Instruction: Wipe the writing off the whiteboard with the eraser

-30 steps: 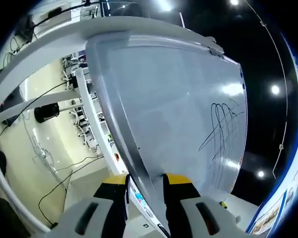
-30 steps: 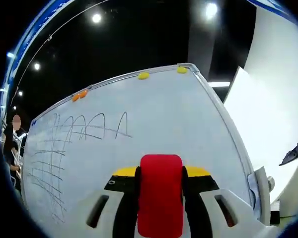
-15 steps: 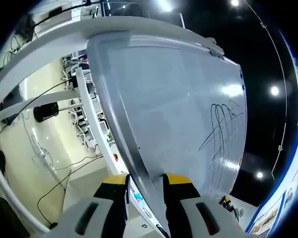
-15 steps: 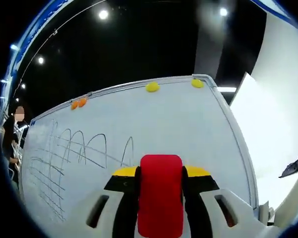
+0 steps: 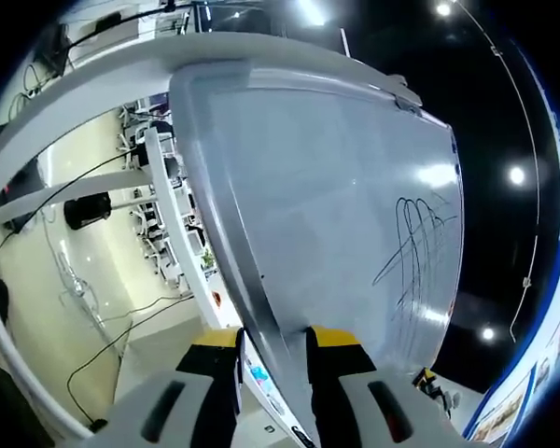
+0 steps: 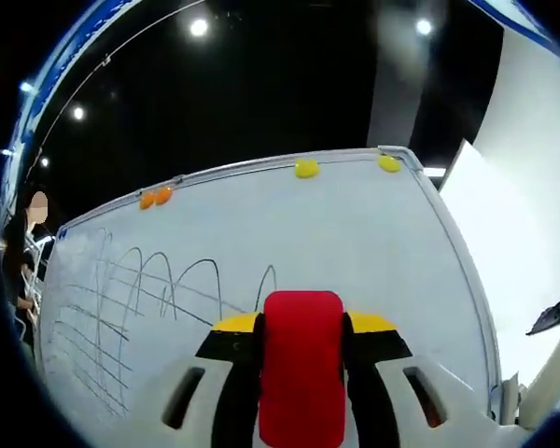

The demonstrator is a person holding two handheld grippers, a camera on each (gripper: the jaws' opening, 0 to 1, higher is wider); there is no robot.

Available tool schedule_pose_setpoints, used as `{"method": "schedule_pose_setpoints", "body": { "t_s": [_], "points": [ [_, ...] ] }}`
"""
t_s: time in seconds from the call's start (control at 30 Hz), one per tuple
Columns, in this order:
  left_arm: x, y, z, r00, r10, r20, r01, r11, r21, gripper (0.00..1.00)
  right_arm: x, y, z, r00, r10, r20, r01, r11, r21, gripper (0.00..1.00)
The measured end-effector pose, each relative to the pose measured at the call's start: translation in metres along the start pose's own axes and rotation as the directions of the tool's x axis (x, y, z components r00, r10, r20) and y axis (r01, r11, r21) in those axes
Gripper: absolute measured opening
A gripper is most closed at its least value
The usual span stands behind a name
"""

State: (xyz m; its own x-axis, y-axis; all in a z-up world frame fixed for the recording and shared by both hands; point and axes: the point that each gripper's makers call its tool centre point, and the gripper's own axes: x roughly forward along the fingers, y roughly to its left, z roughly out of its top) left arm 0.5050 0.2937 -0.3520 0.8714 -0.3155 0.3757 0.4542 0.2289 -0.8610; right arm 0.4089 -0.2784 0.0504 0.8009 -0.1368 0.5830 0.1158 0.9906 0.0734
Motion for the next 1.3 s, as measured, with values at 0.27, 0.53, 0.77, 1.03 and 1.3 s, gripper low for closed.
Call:
{"method": "schedule_pose_setpoints", "body": {
  "t_s": [0.27,0.53,0.77,1.03,1.3],
  "points": [
    [0.0,0.0,0.0,1.0,-0.003,0.011,0.003,1.0,0.003,0.29,0.001,0.022,0.001,1.0,0.019,0.009,-0.019,1.0,-0.011,0.35],
    [-0.001,-0.001,0.0,1.0,0.004,0.01,-0.004,1.0,0.009,0.29,0.002,0.041,0.0,1.0,0.02,0.012,-0.019,1.0,-0.02,0.35],
    [0.001,0.002,0.001,1.0,0.001,0.017,-0.001,1.0,0.003,0.29,0.002,0.058,0.0,1.0,0.019,0.025,-0.018,1.0,-0.025,0.35],
    [0.002,0.004,0.003,1.0,0.001,0.023,-0.001,1.0,0.0,0.29,0.002,0.096,-0.003,0.996,0.081,0.026,-0.078,0.992,-0.094,0.35],
    [0.002,0.005,0.004,1.0,0.002,0.02,-0.002,1.0,0.003,0.29,-0.001,0.124,-0.006,0.993,0.111,0.034,-0.105,0.985,-0.135,0.35]
  ]
}}
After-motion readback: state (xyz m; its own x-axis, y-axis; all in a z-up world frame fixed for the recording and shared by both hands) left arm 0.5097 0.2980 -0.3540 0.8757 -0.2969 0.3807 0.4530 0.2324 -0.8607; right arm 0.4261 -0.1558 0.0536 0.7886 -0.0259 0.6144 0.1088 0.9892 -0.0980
